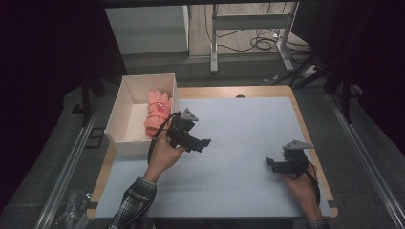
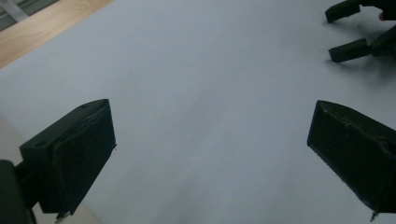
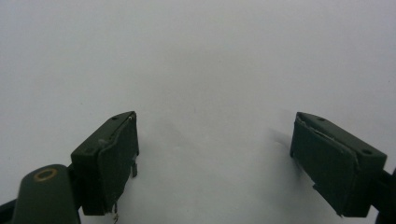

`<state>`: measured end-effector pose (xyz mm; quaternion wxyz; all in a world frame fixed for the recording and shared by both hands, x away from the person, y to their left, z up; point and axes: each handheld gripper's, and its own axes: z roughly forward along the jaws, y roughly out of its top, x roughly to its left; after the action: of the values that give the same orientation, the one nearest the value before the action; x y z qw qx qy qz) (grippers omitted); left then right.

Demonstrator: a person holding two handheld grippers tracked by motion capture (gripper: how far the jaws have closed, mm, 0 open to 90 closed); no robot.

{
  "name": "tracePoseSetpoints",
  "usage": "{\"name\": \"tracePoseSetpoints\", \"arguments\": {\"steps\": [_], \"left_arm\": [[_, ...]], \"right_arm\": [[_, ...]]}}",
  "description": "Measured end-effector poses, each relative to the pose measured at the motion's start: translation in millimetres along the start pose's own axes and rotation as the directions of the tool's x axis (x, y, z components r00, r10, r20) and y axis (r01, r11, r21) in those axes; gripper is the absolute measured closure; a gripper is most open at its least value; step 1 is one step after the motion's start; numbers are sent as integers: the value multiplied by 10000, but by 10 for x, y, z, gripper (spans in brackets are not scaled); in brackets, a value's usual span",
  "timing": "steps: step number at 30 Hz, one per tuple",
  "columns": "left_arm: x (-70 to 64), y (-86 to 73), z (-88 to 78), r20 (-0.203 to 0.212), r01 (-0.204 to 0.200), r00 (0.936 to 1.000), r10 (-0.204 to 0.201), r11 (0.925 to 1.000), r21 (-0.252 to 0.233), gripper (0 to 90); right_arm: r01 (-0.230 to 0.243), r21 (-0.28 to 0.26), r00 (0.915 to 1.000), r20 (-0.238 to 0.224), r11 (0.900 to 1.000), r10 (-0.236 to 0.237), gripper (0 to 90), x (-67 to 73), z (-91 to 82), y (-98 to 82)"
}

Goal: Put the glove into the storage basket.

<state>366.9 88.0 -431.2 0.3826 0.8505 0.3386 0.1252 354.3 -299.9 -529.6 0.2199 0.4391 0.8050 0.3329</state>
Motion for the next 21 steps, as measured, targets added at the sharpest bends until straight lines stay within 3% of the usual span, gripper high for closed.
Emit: {"name": "tracePoseSetpoints", "arguments": {"steps": [9, 12, 21], "left_arm": [[-194, -75, 142, 347, -440, 9984, 438, 9990, 55, 15], [-259, -166, 220, 472, -529, 9975, 524, 9985, 110, 15], [-306, -378, 321, 719, -385, 9967, 379, 9992, 65, 14]], "right_arm": [[-8, -3, 10000, -4, 10000, 8, 156, 0, 0, 0], [-13, 3, 10000, -3, 10000, 13, 156, 1, -1, 0], [8, -1, 10000, 2, 10000, -8, 156, 0, 0, 0]]}}
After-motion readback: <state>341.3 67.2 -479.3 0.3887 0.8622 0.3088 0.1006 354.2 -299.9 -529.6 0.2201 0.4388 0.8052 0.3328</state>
